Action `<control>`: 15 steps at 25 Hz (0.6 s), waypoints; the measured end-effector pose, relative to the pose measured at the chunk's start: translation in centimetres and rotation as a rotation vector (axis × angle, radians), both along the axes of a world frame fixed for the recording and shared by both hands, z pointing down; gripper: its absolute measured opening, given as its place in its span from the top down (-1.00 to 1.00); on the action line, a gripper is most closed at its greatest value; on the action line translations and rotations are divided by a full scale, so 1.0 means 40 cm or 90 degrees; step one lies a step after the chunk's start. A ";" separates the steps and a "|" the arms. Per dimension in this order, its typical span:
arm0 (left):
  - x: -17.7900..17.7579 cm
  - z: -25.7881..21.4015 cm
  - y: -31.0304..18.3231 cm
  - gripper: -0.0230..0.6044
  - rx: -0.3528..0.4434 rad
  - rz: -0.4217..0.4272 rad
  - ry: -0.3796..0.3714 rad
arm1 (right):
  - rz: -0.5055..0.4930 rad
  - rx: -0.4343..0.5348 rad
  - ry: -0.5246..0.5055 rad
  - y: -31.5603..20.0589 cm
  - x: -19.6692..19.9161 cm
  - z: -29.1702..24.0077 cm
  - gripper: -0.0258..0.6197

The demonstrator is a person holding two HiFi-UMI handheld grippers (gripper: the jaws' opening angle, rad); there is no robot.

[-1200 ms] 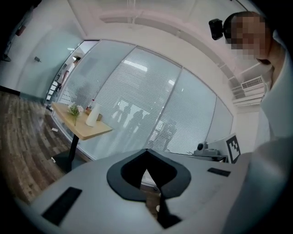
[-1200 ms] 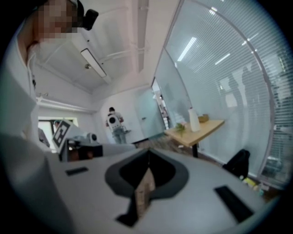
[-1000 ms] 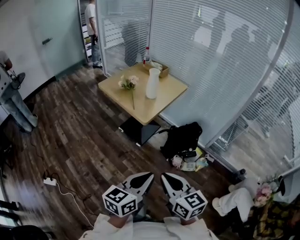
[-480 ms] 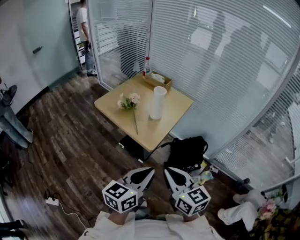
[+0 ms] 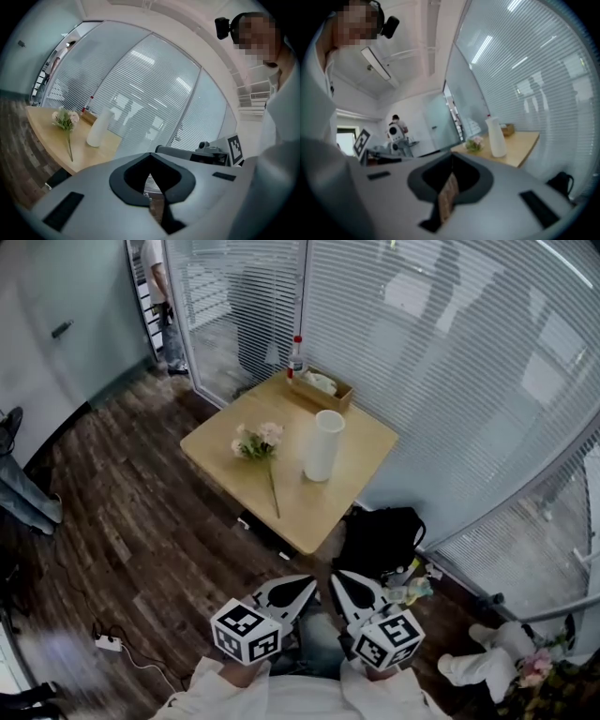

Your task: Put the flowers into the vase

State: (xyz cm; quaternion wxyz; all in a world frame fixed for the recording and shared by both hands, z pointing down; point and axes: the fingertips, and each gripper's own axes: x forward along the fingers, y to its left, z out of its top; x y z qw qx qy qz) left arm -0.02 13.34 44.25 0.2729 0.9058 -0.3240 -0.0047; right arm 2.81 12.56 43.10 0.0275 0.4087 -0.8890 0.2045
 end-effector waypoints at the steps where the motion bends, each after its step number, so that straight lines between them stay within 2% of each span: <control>1: 0.000 0.004 -0.019 0.90 0.005 0.000 -0.010 | -0.006 0.001 0.001 -0.022 -0.005 0.003 0.88; 3: -0.002 0.009 -0.067 0.90 0.019 -0.003 -0.030 | -0.016 0.001 0.004 -0.074 -0.013 0.011 0.88; 6: -0.008 0.009 -0.165 0.90 0.029 -0.018 -0.034 | -0.027 -0.002 0.009 -0.172 -0.008 0.026 0.88; 15: -0.043 0.010 -0.433 0.90 0.008 -0.099 -0.037 | -0.111 -0.007 0.004 -0.436 -0.037 0.020 0.88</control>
